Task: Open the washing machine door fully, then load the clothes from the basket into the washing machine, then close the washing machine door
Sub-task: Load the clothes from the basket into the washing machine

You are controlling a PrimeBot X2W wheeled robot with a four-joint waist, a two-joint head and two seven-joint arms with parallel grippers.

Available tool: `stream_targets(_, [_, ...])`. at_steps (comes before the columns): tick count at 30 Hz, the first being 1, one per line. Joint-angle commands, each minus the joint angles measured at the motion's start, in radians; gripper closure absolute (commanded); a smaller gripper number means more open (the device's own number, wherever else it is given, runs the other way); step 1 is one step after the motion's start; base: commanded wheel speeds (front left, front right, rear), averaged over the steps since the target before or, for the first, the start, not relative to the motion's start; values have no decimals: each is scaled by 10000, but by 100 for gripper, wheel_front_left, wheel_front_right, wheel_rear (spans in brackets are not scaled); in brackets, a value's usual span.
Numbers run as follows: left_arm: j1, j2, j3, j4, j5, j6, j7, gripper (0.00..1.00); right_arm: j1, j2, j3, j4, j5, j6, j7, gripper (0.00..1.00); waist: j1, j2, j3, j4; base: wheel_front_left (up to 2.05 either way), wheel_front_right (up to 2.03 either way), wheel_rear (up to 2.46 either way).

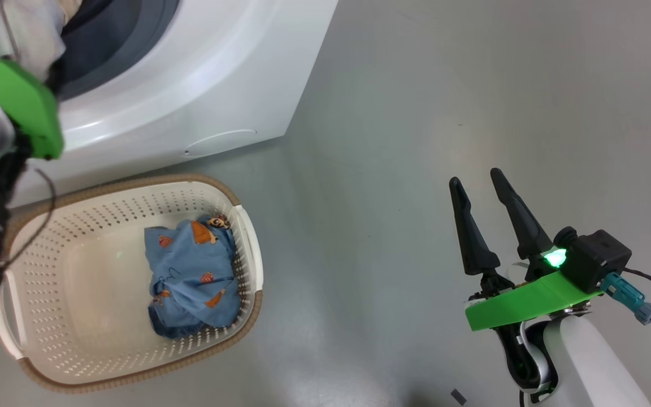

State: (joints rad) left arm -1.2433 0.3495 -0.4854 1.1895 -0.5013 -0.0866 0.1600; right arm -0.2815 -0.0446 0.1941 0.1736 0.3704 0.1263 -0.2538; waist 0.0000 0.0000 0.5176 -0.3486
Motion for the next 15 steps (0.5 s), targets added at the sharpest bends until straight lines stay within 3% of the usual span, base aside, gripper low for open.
stream_targets(1, [-389, 525, 114, 7, 119, 93, 89, 0, -85, -57, 231, -237, 97, 44, -80, 0, 0, 0, 16, -27, 0, 0, 0])
stream_targets(8, [-576, 543, 120, 430, 12, 260, 351, 0, -86, -57, 248, -188, 91, 44, -80, 0, 0, 0, -24, -30, 0, 0, 0])
stream_targets(9, [-583, 518, 124, 461, -15, 256, 379, 51, -83, -57, 244, -181, 87, 44, -80, 0, 0, 0, -34, -22, 0, 0, 0])
stream_targets(10, [-589, 503, 127, 486, -39, 253, 388, 91, -81, -57, 245, -177, 83, 44, -80, 0, 0, 0, -46, -17, 0, 0, 0])
stream_targets(11, [-596, 492, 137, 513, -69, 258, 403, 100, -82, -57, 246, -174, 79, 44, -80, 0, 0, 0, -57, -12, 0, 0, 0])
stream_targets(15, [-602, 453, 139, 596, -184, 143, 545, 100, -82, -57, 239, -160, 54, 44, -80, 0, 0, 0, -97, 27, 0, 0, 0])
